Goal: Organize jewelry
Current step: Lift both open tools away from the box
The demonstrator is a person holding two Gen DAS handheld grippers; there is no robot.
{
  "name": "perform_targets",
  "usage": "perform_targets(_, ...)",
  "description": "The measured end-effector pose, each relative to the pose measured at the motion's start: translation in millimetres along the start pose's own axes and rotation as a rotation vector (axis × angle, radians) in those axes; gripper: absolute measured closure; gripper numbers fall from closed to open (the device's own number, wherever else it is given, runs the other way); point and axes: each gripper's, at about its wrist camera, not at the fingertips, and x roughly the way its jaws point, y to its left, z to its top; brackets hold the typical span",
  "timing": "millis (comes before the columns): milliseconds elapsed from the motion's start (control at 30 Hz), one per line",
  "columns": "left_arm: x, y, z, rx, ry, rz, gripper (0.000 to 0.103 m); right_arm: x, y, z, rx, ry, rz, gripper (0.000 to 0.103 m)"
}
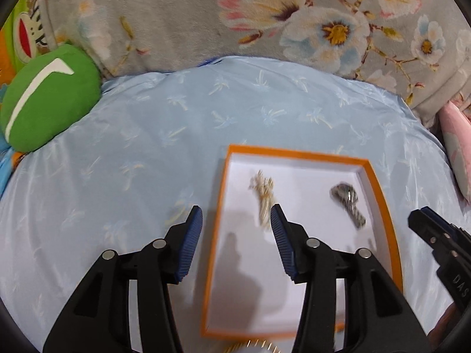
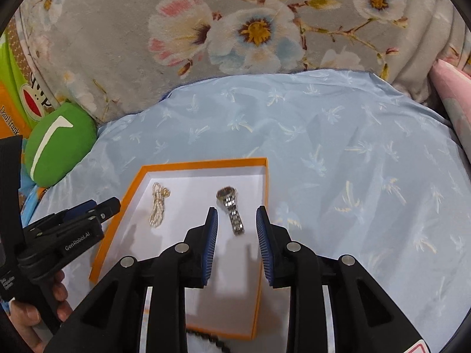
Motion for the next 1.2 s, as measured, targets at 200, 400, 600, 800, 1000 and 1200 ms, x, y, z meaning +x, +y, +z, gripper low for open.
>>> perform_targets(200, -42, 22, -56, -0.032, 0.040, 0.001, 0.057, -47, -10, -56, 0.033, 0.041, -0.007, 0.075)
perform_targets(400, -77, 29, -106, -0.035, 0.077, -0.007, 0.056, -82, -8, -109, 0.034, 0.095, 0.004, 0.075)
perform_targets(600, -101, 26, -150, -0.017, 0.099, 0.003, 0.056, -101, 3, -149, -0.006, 0.138, 0.007, 0.075)
perform_targets(800, -104, 27, -181, -0.025, 0.143, 0.000, 0.057, -107, 12, -173, -0.036, 0.167, 0.019, 0.075)
perform_targets(1000, -109, 27, -195, -0.023, 0.159, -0.016, 0.056, -107, 23, -175, -0.081, 0.165, 0.035, 0.075)
perform_targets(1200, -110, 32, -199, -0.031, 0.164, -0.022, 0.056, -90, 29, -169, -0.113, 0.179, 0.049, 0.069)
